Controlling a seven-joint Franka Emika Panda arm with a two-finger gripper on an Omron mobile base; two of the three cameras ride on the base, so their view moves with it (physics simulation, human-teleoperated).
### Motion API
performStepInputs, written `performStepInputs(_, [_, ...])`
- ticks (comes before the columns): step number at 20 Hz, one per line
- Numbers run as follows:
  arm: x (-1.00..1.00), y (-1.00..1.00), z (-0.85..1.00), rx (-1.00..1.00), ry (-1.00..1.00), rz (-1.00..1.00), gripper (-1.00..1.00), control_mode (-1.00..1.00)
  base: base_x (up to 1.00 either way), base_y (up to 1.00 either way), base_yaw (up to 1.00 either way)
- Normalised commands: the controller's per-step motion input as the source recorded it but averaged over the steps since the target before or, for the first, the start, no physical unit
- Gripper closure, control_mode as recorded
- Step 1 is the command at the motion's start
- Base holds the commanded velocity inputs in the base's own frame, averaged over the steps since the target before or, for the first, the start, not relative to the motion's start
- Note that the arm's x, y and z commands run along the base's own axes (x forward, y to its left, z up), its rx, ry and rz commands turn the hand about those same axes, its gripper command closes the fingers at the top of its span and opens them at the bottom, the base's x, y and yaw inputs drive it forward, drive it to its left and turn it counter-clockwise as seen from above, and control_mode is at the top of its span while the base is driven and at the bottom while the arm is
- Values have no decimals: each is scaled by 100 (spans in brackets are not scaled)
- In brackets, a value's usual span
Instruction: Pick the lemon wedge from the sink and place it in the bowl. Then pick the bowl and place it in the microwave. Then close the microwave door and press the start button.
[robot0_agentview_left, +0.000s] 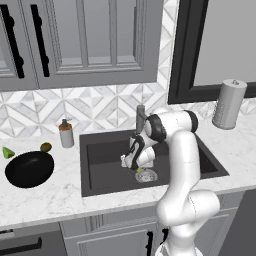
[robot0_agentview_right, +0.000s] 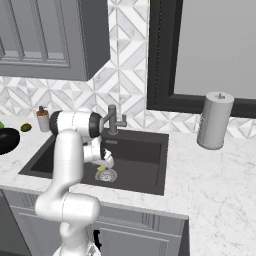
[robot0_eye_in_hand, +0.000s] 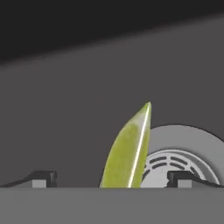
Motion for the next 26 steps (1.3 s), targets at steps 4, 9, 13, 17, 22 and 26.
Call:
performStepInputs(4, [30, 0, -30, 0, 4, -1, -100, -100, 0, 0, 0])
performStepInputs(9, [1, 0, -47, 0, 9, 0, -100, -100, 0, 0, 0])
performStepInputs(13, [-2, 1, -63, -4, 14, 0, 100, -100, 0, 0, 0])
performStepInputs(17, [-24, 0, -68, -1, 10, 0, 100, -100, 0, 0, 0])
performStepInputs(22, [-30, 0, -46, 0, 4, 0, 100, -100, 0, 0, 0])
performStepInputs(26, [-86, 31, 1, 0, -6, 0, 100, -100, 0, 0, 0])
